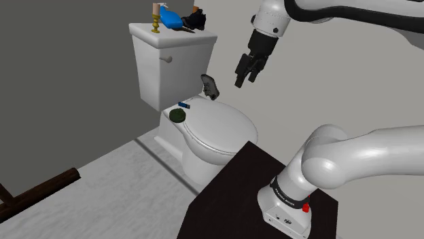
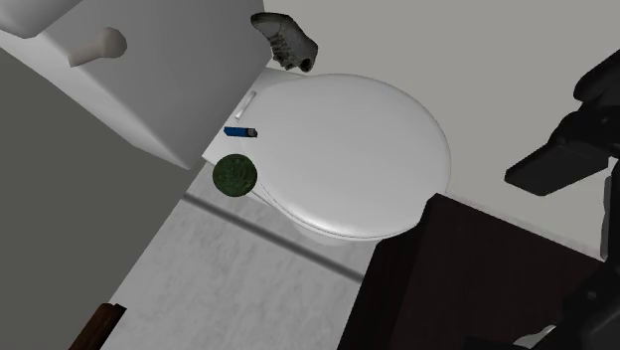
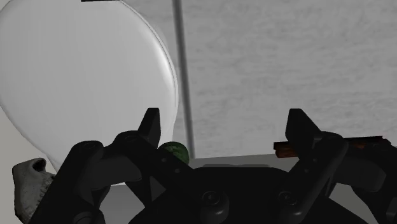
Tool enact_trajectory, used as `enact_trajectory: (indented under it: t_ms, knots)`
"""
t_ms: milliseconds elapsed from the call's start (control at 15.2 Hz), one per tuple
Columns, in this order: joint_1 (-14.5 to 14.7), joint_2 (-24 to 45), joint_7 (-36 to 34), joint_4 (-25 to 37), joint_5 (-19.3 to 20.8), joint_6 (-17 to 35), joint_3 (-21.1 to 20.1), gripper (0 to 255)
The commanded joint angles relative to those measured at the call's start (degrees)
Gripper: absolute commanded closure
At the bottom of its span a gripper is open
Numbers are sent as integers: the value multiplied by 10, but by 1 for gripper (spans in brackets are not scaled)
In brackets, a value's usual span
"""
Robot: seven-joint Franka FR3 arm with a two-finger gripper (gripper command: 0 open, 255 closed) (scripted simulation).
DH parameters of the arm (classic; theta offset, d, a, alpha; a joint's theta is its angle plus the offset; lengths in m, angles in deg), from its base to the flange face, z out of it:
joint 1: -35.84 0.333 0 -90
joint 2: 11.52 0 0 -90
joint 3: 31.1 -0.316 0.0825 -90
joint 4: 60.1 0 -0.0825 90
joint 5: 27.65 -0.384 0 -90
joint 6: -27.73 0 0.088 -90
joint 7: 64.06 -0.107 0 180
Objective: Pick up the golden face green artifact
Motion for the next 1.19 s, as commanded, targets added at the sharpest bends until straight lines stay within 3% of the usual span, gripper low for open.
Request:
enact_trajectory:
  t_ms: [0,528,1122]
  knots:
    - [0,0,0,0,0,0,0,0]
    - [-6,136,47,-14,5,157,37,0]
    - [-3,329,111,36,-22,304,73,0]
